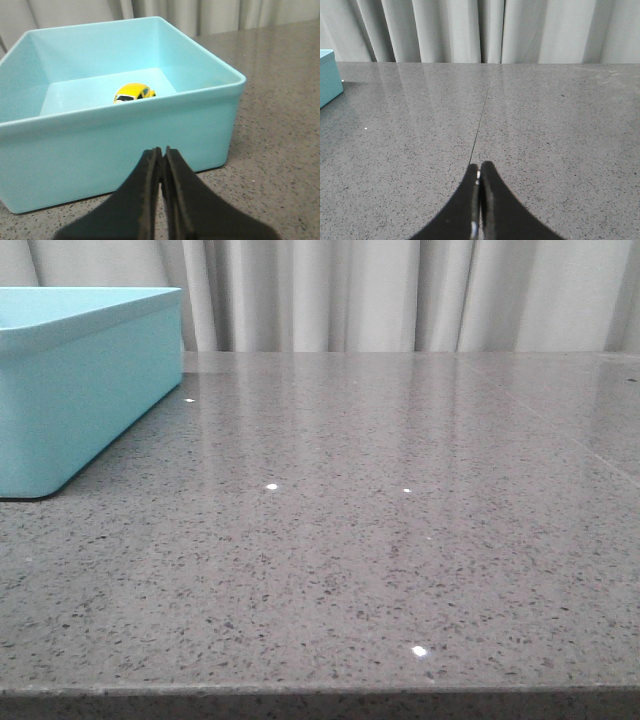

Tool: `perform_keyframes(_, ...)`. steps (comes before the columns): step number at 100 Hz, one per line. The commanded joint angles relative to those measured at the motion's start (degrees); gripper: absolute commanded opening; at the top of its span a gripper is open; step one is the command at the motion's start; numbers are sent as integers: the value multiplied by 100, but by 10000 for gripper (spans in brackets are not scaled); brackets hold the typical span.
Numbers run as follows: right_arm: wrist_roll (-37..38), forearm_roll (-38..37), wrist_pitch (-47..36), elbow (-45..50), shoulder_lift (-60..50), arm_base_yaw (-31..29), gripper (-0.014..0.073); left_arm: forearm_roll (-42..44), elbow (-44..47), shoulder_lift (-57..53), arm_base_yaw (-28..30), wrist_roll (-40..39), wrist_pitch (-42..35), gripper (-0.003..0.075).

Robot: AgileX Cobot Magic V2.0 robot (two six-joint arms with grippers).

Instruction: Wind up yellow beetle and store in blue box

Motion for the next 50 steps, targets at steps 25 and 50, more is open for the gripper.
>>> perform_keyframes(25,-48,-140,-459,-132,67,0,-67,679,551,-553,490,-1261,-945,-19)
perform_keyframes(50,-48,-140,-459,-132,67,0,-67,1520,1047,-850,902,-1763,-1741,-19)
